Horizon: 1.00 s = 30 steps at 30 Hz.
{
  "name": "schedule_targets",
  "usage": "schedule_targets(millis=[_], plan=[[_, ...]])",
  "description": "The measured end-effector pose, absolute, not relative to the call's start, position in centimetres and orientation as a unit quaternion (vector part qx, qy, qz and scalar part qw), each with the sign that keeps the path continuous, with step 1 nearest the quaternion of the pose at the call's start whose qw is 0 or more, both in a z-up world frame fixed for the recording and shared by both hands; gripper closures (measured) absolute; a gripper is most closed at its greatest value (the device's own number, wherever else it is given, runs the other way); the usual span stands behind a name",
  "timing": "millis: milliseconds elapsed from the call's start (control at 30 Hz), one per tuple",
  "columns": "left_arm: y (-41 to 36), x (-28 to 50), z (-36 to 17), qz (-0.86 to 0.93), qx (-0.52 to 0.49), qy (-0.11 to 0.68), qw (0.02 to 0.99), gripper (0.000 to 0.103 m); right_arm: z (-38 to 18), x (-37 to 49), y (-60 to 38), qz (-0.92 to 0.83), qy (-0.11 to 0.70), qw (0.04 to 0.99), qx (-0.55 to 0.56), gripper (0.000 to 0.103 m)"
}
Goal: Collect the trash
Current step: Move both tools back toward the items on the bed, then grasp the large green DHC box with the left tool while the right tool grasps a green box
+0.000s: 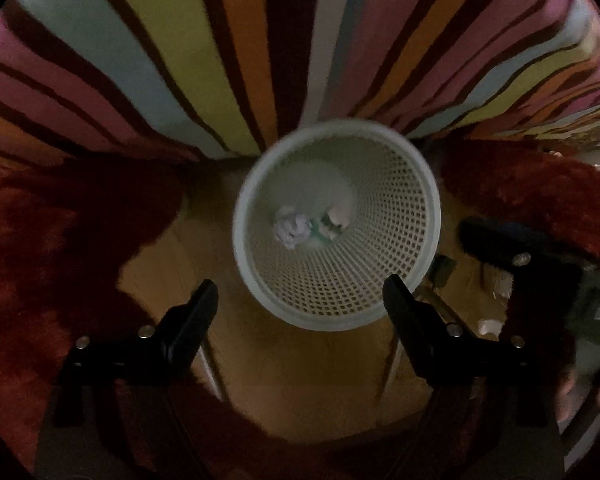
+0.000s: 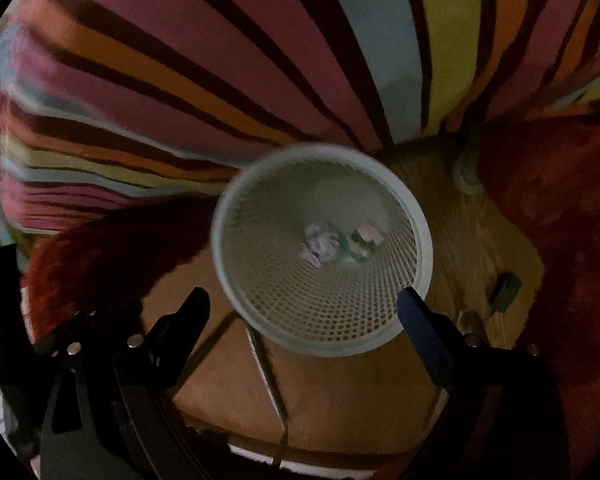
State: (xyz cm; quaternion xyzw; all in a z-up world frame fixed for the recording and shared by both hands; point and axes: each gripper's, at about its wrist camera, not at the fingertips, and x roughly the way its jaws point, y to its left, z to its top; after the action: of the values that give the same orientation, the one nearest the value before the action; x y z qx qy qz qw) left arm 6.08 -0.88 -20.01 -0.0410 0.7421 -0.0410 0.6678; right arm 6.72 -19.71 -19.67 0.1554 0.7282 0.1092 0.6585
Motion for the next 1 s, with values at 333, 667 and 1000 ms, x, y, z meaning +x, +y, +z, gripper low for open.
schedule_targets(millis=[333, 667, 1000], plan=[[1.8, 7.0, -8.5, 0.004, -0.030, 0.555, 0.831, 0.021, -7.5, 9.2, -21.7, 0.091, 0.506, 0.849, 0.122, 0.013], [3.9, 12.7, -5.3, 0.046, -0.070, 0.476, 0.875, 0.021, -4.8, 15.3, -22.0, 0.075, 0.431, 0.891, 0.118, 0.013], [4.0, 21.1, -5.2, 0.054, -0.074, 0.461, 0.883, 0.021, -5.2, 21.7, -20.9, 0.067, 0.428, 0.896, 0.096, 0.013]])
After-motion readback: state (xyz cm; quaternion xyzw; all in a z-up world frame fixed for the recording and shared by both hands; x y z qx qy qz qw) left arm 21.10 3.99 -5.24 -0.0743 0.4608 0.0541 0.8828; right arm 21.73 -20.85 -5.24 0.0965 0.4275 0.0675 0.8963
